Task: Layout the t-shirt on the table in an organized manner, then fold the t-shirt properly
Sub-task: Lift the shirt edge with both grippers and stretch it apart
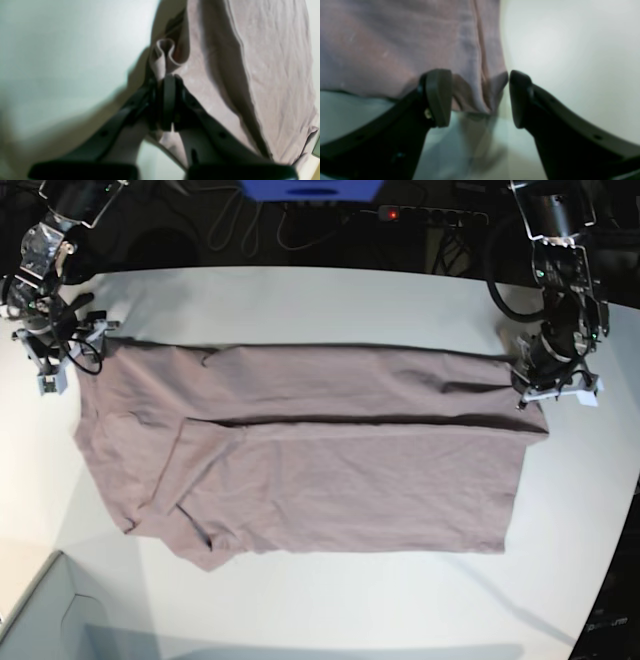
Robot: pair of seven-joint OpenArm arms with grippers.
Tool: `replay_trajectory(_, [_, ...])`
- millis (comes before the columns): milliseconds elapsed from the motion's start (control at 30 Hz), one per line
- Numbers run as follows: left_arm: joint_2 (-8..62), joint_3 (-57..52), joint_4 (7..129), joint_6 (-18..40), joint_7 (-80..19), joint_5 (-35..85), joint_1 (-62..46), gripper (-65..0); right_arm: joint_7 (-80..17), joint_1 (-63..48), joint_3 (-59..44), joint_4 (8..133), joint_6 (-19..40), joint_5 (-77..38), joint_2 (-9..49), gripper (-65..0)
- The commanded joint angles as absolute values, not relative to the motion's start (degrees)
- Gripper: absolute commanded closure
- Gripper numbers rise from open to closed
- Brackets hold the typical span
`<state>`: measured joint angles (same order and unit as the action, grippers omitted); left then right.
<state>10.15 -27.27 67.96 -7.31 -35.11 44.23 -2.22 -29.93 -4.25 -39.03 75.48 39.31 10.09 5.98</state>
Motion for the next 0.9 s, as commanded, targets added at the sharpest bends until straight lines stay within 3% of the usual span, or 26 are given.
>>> replay_trajectory(0, [10.9,-27.4,68.7,-7.4,-35.1,44.4,-2.0,-0.5,-29.7,-4.4,-39.1,76.1,40.0,10.0,6.6,-33.5])
replay_trajectory(100, [10.9,-27.1,68.9,-7.4,-35.1,44.4,-2.2,-0.1,-29.7,-5.4,-39.1,76.0,40.0,10.0,6.5,-22.3])
replay_trajectory(200, [11.2,-27.6,69.9,-7.4,-36.1,44.4,-3.3,-0.1,-29.7,-5.7,-39.3,76.4,40.0,9.9,6.5,0.0])
replay_trajectory(600, [12.3,-35.0,82.7,-7.4,-48.0,44.4,-0.2,-0.1,-30.3,-3.6,-42.1,98.1,40.0,9.9,5.0,0.0])
replay_trajectory(867, [9.9,-41.7,84.2,-7.4,-56.1,44.4,-1.8,-0.1,-30.4,-6.5,-45.9,101.9,40.0,9.7,1.5,0.0])
